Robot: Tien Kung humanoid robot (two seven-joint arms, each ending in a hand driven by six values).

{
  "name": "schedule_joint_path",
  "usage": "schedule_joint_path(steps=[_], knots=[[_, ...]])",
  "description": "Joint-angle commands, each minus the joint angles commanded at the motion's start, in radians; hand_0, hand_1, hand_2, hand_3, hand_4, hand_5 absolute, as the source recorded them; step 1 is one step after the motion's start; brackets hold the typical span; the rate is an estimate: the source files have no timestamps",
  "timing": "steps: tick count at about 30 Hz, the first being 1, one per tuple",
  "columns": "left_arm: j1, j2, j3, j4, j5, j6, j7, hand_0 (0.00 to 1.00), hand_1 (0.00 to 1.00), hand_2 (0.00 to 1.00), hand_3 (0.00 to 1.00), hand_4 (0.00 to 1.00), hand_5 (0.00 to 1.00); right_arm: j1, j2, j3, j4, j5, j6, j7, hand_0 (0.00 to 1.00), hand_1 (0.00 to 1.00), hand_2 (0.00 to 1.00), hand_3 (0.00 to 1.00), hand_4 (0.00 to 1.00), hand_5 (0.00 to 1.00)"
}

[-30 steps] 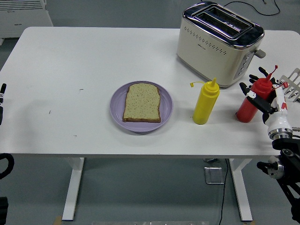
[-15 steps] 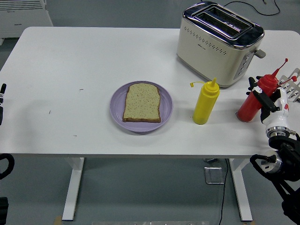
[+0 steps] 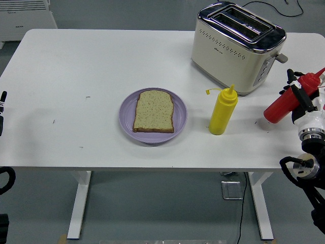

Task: Pick up the cup,pour liquid into bread,place the cup on the desk

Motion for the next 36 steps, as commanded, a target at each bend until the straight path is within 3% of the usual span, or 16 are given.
schedule_joint_path(steps=[9, 15, 22, 27, 30, 36], knots=[[0.001, 0.0, 0.0, 0.0, 0.001, 0.0, 0.001, 0.781, 0.727, 0.721, 0.657, 0.523, 0.938, 0.055, -0.058, 0.043, 0.12, -0.182, -0.014, -0.049, 0.002, 0.037, 0.189, 0.362, 0.792, 0.168], [0.0, 0.0, -0.004, -0.001, 0.001, 0.0, 0.0, 0.781, 0.727, 0.721, 0.658, 0.523, 0.938, 0.168, -0.088, 0.019, 0.175, -0.428, -0.039, -0.113, 0.002, 0.039, 0.197, 0.369, 0.774, 0.167], [0.0, 0.0, -0.009, 0.0, 0.0, 0.0, 0.0, 0.781, 0.727, 0.721, 0.658, 0.523, 0.938, 0.324, -0.08, -0.081, 0.169, -0.727, -0.062, -0.234, 0.002, 0.04, 0.2, 0.368, 0.752, 0.182], [-0.001, 0.0, -0.011, -0.001, 0.001, 0.001, 0.0, 0.78, 0.727, 0.721, 0.658, 0.522, 0.937, 0.436, -0.057, -0.2, 0.139, -0.935, -0.033, -0.399, 0.002, 0.04, 0.199, 0.366, 0.742, 0.191], [0.0, 0.0, -0.012, 0.0, 0.001, 0.001, 0.0, 0.78, 0.727, 0.721, 0.658, 0.522, 0.937, 0.504, -0.042, -0.271, 0.094, -1.065, 0.021, -0.482, 0.002, 0.04, 0.199, 0.366, 0.742, 0.191], [0.001, 0.0, -0.017, 0.0, 0.001, 0.001, 0.0, 0.78, 0.727, 0.721, 0.658, 0.524, 0.938, 0.609, -0.025, -0.369, 0.001, -1.312, 0.13, -0.527, 0.006, 0.045, 0.204, 0.37, 0.734, 0.194]])
